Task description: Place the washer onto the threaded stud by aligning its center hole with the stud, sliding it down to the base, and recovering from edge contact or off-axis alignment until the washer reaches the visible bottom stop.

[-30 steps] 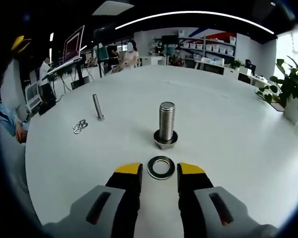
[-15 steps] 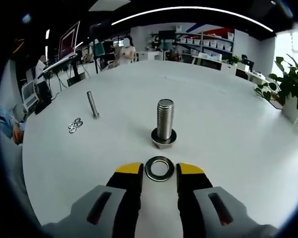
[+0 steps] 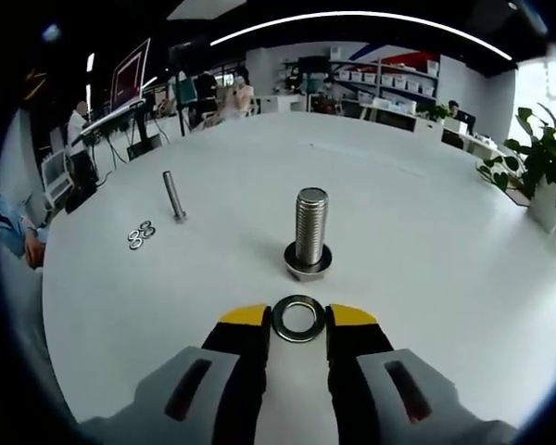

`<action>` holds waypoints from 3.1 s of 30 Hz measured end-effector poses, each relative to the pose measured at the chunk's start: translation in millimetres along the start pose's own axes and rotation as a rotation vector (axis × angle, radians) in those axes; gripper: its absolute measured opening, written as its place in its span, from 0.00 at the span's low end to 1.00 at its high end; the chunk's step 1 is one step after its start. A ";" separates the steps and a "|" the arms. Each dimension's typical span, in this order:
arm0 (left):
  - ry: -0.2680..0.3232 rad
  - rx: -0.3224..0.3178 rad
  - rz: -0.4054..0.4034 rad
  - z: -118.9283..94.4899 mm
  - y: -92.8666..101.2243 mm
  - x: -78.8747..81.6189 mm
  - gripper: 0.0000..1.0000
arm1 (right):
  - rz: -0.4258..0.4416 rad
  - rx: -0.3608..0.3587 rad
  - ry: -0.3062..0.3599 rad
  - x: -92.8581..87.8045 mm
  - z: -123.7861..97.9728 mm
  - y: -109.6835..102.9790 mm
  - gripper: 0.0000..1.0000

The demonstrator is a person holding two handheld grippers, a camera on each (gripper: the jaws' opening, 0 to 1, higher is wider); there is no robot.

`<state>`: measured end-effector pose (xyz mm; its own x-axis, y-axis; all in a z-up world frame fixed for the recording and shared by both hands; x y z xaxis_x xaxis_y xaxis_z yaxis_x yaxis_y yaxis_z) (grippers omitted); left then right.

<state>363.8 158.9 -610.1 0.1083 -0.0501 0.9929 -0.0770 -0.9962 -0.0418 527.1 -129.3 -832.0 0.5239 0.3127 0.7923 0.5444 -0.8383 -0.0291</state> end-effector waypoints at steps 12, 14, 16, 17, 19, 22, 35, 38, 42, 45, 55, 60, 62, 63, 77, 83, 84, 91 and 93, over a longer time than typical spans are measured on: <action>0.001 -0.001 -0.001 1.0 0.0 -1.9 0.31 | -0.015 0.001 0.190 16.9 -25.9 -4.9 0.28; 0.007 -0.004 -0.007 1.8 1.2 -5.6 0.31 | 0.000 0.010 0.215 10.5 -30.5 0.0 0.30; -0.011 -0.006 0.016 3.8 2.5 -11.8 0.31 | 0.020 0.000 0.211 -0.2 -31.8 8.4 0.32; -0.010 -0.004 0.008 3.6 2.2 -12.2 0.31 | 0.042 -0.003 0.215 -4.0 -32.1 11.0 0.34; -0.006 0.004 0.005 3.0 2.1 -11.0 0.31 | 0.062 -0.001 0.212 -9.2 -31.6 13.2 0.36; -0.006 0.004 0.006 3.9 4.9 -12.0 0.31 | 0.066 0.006 0.219 -12.9 -29.8 13.3 0.37; -0.006 0.007 0.006 10.4 13.3 -12.4 0.31 | 0.020 0.020 0.245 -19.7 -19.5 15.6 0.38; -0.003 0.009 0.006 10.4 14.2 -12.0 0.31 | 0.004 0.024 0.257 -19.8 -17.4 16.7 0.37; -0.005 0.013 0.008 8.9 14.1 -12.1 0.31 | -0.015 0.028 0.270 -19.3 -15.0 16.2 0.37; -0.008 0.014 0.012 7.4 13.7 -12.1 0.31 | -0.026 0.028 0.284 -18.6 -15.1 16.5 0.37; -0.013 0.021 0.017 5.1 12.7 -13.4 0.31 | -0.040 0.038 0.308 -16.6 -13.2 14.4 0.34; -0.015 0.018 0.022 5.1 14.6 -14.1 0.30 | -0.054 0.055 0.316 -17.1 -12.1 10.8 0.29; -0.017 0.018 0.020 5.6 14.4 -14.2 0.30 | -0.060 0.063 0.317 -17.9 -11.8 8.9 0.26; -0.017 0.019 0.021 5.6 14.2 -14.1 0.30 | -0.062 0.060 0.320 -18.2 -11.6 9.1 0.26; -0.022 0.012 0.033 7.9 14.5 -15.0 0.30 | -0.050 0.049 0.320 -17.0 -12.2 8.3 0.25; -0.023 0.015 0.032 8.4 12.7 -15.5 0.30 | -0.044 0.050 0.313 -16.8 -13.4 8.5 0.25; -0.024 0.015 0.032 8.6 12.4 -15.8 0.30 | -0.044 0.050 0.311 -16.7 -13.5 8.5 0.25; -0.025 0.014 0.030 8.9 12.6 -17.0 0.30 | -0.069 0.050 0.303 -15.7 -16.3 6.7 0.25; -0.027 0.013 0.031 9.3 12.9 -17.3 0.30 | -0.058 0.053 0.303 -15.5 -17.4 6.8 0.25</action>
<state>370.1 146.2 -628.8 0.1330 -0.0829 0.9876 -0.0680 -0.9949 -0.0743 511.3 -147.6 -833.9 0.2764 0.2050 0.9389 0.6052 -0.7960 -0.0044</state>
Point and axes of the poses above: the point that each gripper's makers call its tool centre point, and the gripper's own axes: z roughly forward along the fingers, y roughly to its right, x roughly out of its top, the point moved 6 cm from there along -z, roughly backward along the fingers, and after that the axes turned 5 degrees about x, right-handed, at the moved point
